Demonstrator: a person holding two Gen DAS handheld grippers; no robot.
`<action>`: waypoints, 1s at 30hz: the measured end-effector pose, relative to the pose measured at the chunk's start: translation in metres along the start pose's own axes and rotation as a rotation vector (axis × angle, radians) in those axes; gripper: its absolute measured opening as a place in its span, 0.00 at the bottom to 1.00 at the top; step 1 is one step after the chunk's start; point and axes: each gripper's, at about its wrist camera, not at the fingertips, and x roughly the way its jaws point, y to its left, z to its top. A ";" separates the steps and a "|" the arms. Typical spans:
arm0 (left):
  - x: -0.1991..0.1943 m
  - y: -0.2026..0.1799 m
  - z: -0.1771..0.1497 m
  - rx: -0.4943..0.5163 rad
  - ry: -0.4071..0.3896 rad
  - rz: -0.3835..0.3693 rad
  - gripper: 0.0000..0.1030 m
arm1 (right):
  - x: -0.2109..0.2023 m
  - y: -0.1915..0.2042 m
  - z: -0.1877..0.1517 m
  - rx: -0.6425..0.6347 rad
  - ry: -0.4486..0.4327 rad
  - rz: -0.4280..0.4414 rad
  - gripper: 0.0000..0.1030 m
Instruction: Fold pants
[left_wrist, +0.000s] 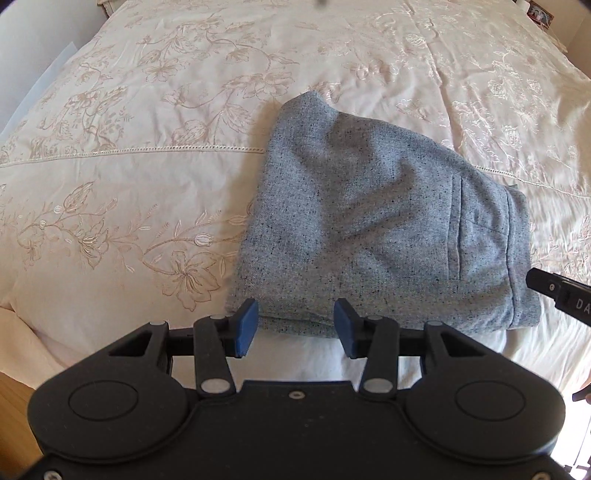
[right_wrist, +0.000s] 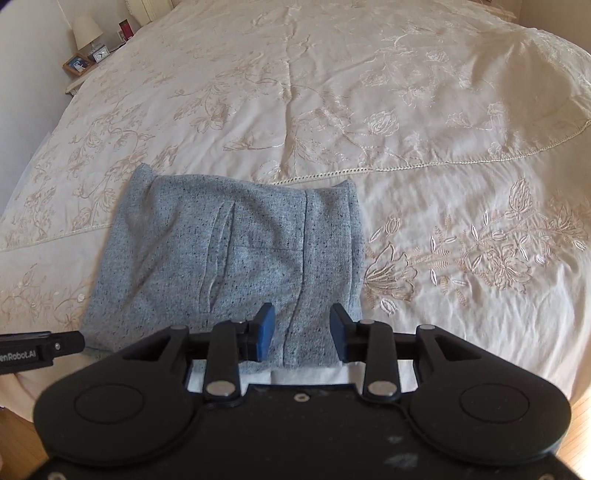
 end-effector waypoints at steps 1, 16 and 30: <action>0.002 0.001 0.001 0.004 -0.002 0.001 0.51 | 0.007 -0.002 0.003 -0.003 -0.008 0.004 0.35; 0.026 0.007 0.030 0.059 -0.059 -0.022 0.51 | 0.107 -0.052 0.035 0.002 0.075 0.073 0.46; 0.105 0.026 0.064 0.187 0.033 -0.034 0.58 | 0.123 -0.080 0.047 0.059 0.154 0.190 0.50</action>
